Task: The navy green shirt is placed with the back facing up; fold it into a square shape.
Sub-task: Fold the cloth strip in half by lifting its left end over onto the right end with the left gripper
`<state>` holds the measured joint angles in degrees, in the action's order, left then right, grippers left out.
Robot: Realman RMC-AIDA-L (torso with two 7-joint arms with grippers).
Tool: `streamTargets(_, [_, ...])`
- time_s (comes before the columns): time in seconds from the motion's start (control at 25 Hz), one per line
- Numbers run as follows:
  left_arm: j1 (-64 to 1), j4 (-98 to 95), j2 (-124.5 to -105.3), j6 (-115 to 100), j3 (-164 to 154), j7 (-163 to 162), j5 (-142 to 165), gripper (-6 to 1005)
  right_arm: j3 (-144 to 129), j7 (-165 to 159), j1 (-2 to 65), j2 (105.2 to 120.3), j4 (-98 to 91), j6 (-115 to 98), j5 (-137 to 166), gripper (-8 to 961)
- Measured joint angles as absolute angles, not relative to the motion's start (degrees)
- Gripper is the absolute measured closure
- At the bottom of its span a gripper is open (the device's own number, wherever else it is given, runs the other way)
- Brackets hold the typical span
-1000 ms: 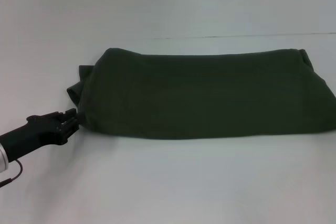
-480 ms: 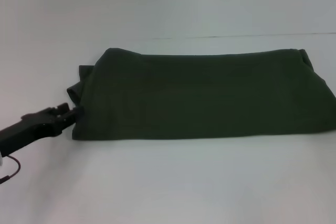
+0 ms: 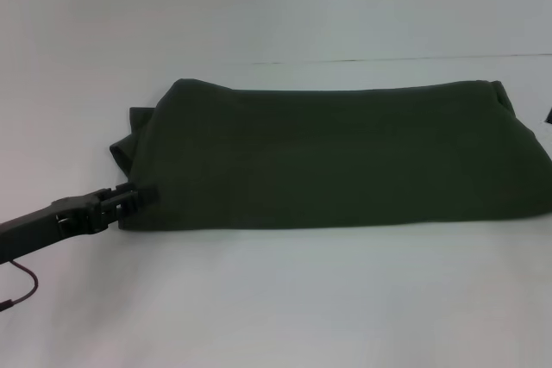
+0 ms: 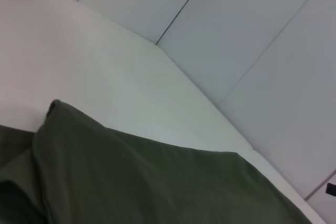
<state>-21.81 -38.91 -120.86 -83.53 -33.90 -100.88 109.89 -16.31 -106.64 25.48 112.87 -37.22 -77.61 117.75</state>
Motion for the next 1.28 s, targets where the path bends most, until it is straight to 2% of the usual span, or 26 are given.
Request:
streamTargets(0.28, [-21.85,-38.90,-121.20,-84.03,-34.26,-103.25,110.53,338,-16.48,-104.00,26.21,113.26,-37.06,-79.49,117.79,179])
streamTargets(0.48, [-22.03,-39.01,-120.97,-84.79,-34.63,-108.88,112.08,227,-16.48,-103.64,26.43,113.42,-37.00,-79.41,117.78,22])
streamTargets(0.72, [-22.74,-39.48,-120.01,-84.86,-34.58,-115.77,114.20,120,-16.47,-103.68,26.48,113.46,-37.10,-79.21,117.77,24])
streamTargets(1.28, [-26.65,-37.37,-118.99,-80.11,-34.65,-124.47,121.55,126,-16.43,-104.06,27.37,113.45,-37.04,-78.96,117.98,26])
